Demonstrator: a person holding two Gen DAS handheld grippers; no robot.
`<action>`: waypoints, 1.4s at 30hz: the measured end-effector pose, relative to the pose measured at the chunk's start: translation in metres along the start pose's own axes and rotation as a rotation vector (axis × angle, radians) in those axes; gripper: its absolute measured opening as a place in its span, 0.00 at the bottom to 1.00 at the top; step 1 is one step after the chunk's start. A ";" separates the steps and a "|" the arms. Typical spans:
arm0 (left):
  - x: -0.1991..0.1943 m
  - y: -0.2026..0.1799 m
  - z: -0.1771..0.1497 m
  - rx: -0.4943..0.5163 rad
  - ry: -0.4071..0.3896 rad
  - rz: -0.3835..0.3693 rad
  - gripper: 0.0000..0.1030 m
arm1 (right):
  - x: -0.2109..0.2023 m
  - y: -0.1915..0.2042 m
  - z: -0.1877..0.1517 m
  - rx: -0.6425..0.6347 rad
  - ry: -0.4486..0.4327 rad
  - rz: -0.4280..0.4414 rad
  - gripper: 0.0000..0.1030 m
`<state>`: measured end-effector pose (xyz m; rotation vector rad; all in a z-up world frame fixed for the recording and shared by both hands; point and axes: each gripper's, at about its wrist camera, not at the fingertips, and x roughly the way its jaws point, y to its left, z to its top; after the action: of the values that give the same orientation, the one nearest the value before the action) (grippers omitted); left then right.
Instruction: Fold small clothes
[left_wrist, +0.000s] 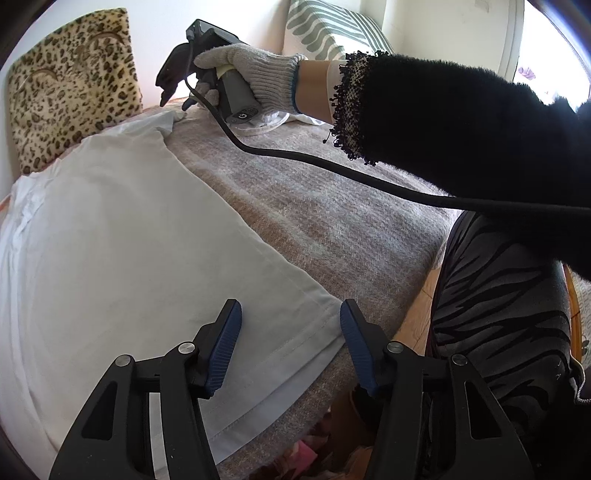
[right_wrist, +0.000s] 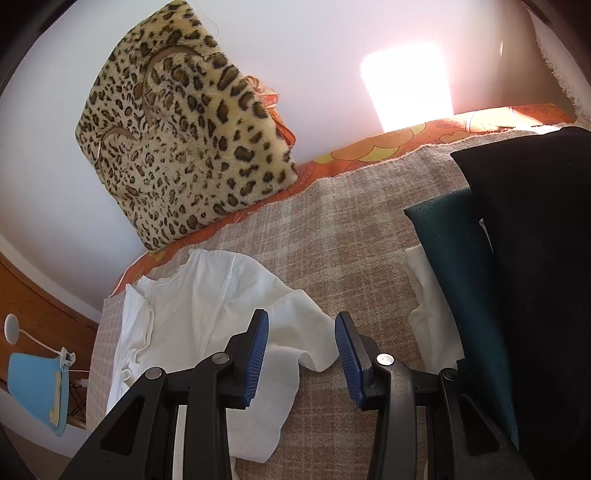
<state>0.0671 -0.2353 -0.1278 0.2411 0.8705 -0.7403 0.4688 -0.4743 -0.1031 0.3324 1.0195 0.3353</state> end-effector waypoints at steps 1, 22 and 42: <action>-0.001 -0.002 0.000 0.002 -0.002 0.000 0.53 | 0.003 0.001 0.001 -0.006 -0.002 -0.015 0.39; 0.008 -0.013 0.008 0.046 -0.045 0.016 0.20 | 0.023 0.006 0.002 -0.074 0.012 -0.077 0.37; -0.032 0.034 0.006 -0.249 -0.168 -0.124 0.05 | -0.017 0.047 0.024 -0.063 -0.093 0.071 0.00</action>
<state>0.0806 -0.1979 -0.1028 -0.0961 0.8135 -0.7479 0.4760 -0.4418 -0.0586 0.3244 0.9059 0.4116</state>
